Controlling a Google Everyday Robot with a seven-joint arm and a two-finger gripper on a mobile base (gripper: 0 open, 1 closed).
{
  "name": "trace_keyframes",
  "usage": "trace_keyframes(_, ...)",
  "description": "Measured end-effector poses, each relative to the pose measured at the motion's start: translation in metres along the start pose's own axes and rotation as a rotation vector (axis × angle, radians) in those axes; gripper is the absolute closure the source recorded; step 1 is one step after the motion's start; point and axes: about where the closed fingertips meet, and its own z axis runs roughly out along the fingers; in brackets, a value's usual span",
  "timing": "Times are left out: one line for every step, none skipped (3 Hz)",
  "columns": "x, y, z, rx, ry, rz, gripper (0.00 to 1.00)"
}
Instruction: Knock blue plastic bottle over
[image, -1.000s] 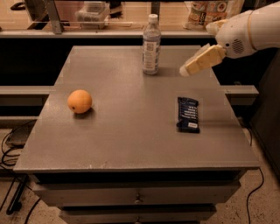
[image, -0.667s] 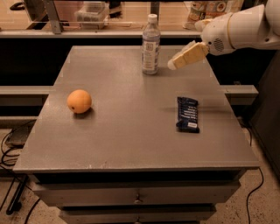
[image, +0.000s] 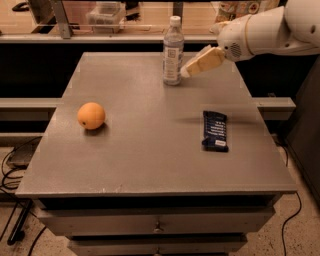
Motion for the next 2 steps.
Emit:
trace_keyframes(-0.011,-0.01,0.038,-0.015,-0.046,-0.002,0.0)
trace_keyframes(-0.019,-0.02,0.074,-0.054,-0.102,0.022,0.0)
